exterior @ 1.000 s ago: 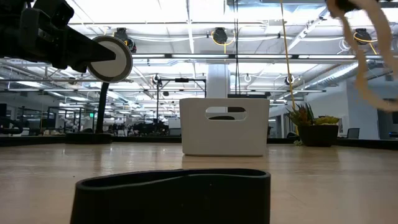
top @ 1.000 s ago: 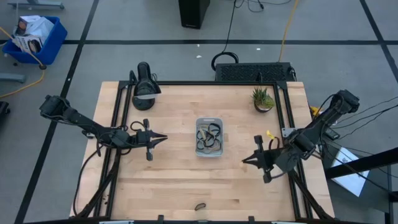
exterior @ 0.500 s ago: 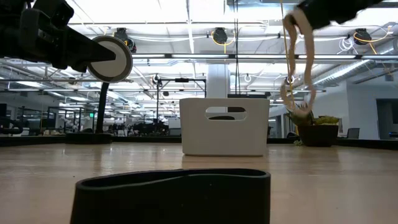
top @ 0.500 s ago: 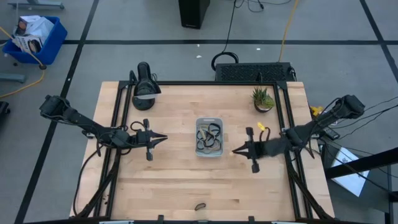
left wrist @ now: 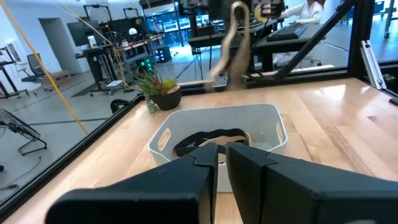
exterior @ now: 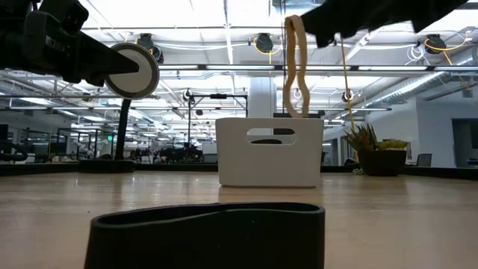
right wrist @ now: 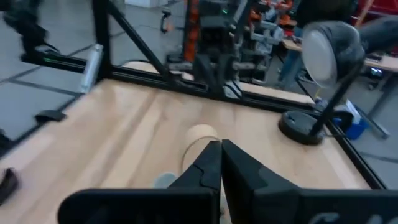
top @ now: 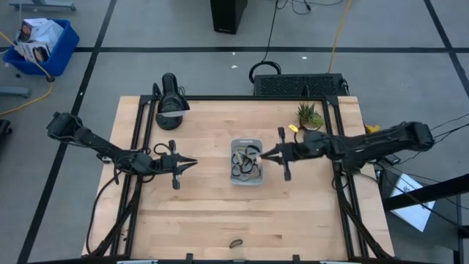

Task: Pick and place rubber bands into bin
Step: Put the brown rubber band into the gray container, then put the black rubber band into the gray container

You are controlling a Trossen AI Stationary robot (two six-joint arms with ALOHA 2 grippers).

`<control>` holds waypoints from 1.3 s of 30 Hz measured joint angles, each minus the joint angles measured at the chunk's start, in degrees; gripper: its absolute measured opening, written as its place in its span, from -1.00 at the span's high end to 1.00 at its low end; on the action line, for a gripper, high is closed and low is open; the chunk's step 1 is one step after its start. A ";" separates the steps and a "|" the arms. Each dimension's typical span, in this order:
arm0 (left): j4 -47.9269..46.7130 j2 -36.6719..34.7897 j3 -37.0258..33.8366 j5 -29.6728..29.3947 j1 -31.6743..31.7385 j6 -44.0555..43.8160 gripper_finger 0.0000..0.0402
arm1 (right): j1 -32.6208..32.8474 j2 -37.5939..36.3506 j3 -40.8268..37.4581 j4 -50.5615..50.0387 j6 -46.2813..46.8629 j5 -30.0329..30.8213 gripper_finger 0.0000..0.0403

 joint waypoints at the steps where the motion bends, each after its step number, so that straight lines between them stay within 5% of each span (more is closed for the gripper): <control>1: 0.00 0.01 0.00 0.01 0.00 0.00 0.79 | -0.92 1.03 0.00 0.72 0.00 -0.12 1.00; 20: -0.10 0.01 0.00 0.00 0.00 0.01 0.79 | -6.94 19.01 0.02 5.02 4.14 -0.22 0.95; 32: -0.61 0.01 0.00 0.00 0.02 0.00 0.79 | -6.94 18.96 0.02 4.00 8.61 0.57 0.07; 39: -1.50 0.01 0.00 0.02 0.00 -0.09 0.79 | -6.76 12.49 -0.02 1.72 8.35 1.36 0.00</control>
